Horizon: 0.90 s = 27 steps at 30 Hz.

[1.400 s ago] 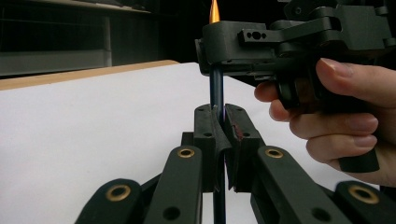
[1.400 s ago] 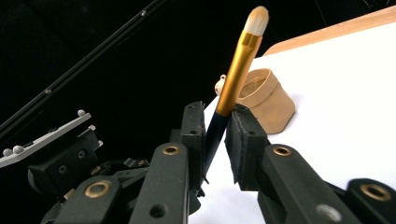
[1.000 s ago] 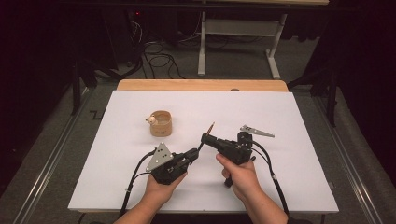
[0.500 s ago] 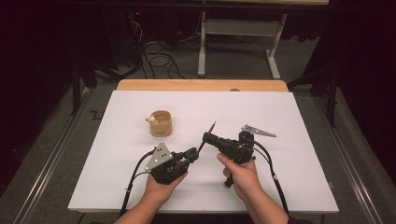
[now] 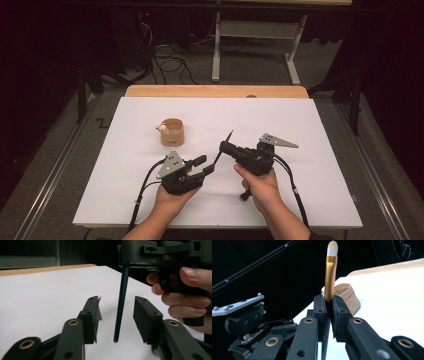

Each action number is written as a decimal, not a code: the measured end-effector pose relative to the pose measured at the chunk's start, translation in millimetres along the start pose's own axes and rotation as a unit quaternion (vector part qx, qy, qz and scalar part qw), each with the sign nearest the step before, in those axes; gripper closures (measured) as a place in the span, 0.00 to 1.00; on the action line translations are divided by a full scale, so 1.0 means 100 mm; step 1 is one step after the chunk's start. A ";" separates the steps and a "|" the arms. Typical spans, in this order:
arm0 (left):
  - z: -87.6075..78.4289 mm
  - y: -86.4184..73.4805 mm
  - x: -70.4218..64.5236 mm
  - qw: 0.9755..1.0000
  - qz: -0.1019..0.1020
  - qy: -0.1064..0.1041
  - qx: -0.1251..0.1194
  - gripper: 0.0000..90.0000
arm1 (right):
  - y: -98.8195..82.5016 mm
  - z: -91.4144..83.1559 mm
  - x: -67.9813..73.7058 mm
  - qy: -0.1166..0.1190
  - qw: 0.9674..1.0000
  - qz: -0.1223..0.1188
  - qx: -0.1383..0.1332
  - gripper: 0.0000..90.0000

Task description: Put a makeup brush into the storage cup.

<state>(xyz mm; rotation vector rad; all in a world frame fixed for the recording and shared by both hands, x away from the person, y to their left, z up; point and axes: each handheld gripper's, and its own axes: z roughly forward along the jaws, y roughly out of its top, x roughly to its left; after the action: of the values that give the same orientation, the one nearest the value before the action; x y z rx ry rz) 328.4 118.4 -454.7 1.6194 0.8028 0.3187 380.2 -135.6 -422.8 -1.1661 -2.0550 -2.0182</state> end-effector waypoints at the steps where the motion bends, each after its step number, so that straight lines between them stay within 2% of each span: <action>1: 0.00 0.00 0.01 1.000 -0.002 0.000 0.002 0.59 | 0.00 0.00 0.00 0.000 1.000 -0.002 -0.001 0.94; 5: 0.00 0.01 0.04 1.000 -0.007 0.006 0.006 0.54 | 0.00 -0.01 0.01 -0.006 1.000 -0.015 -0.002 0.94; 10: 0.00 0.02 0.08 1.000 0.001 0.018 0.017 0.48 | 0.00 -0.01 0.02 -0.016 0.999 -0.030 -0.001 0.94; 17: 0.01 0.02 0.15 0.999 -0.004 0.016 0.042 0.40 | 0.00 -0.02 0.02 -0.021 0.999 -0.049 0.001 0.94; 20: 0.00 0.02 0.16 0.999 -0.003 0.007 0.042 0.38 | 0.00 -0.02 0.03 -0.024 0.998 -0.060 0.001 0.94; 23: -0.01 0.03 0.14 0.999 0.003 0.007 0.034 0.35 | -0.01 -0.02 0.06 -0.025 0.997 -0.075 0.001 0.94; 27: -0.01 0.04 0.13 0.999 0.013 0.014 0.035 0.28 | -0.02 0.00 0.10 -0.029 0.995 -0.092 0.005 0.94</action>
<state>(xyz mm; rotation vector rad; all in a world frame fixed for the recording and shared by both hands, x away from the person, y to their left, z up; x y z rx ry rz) 338.4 127.3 -453.9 1.6950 0.8237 0.3356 372.1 -130.9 -419.8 -1.0840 -2.2757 -2.0695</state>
